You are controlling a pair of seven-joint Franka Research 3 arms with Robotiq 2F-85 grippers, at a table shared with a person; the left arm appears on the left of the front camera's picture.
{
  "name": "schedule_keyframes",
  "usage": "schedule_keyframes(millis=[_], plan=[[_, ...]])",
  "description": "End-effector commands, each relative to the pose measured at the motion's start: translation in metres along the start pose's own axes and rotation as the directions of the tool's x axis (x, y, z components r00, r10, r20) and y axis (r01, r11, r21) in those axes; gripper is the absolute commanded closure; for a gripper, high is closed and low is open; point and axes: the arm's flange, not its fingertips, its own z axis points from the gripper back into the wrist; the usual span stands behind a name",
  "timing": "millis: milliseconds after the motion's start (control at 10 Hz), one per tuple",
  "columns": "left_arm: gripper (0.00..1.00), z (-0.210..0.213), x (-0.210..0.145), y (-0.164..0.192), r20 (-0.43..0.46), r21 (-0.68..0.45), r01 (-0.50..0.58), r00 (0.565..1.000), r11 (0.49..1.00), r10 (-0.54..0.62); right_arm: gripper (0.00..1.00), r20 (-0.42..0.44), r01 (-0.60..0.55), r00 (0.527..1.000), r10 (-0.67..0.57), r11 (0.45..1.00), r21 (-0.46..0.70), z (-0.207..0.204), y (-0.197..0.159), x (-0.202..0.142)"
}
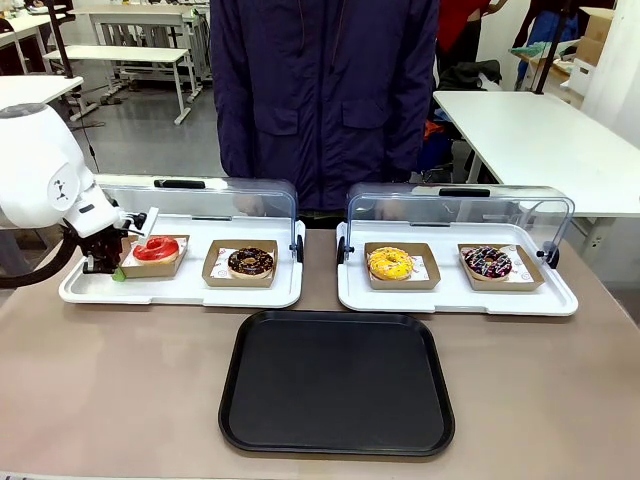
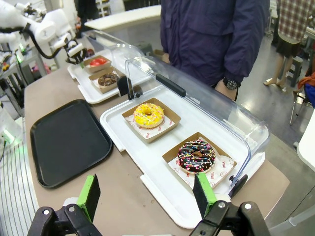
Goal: Move the first donut from the left to the tray.
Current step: Pick up the Paper togo box containing the Donut indicated by the person and place it on the Handle tray.
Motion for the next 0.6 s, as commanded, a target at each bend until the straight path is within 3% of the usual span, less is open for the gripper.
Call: schedule_keyframes(millis=[0,500], plan=[[0.98,0.028,0.006,-0.024,0.029,0.075,-0.035,0.999,0.997,0.033,0.0,0.032,-0.025,0.999,0.025,1.0,-0.002,-0.001,-0.004,0.001],[0.98,0.089,0.048,-0.077,0.019,0.183,0.007,1.0,0.983,-0.011,0.0,0.032,-0.025,0.999,0.025,1.0,-0.002,-0.001,-0.004,0.001]])
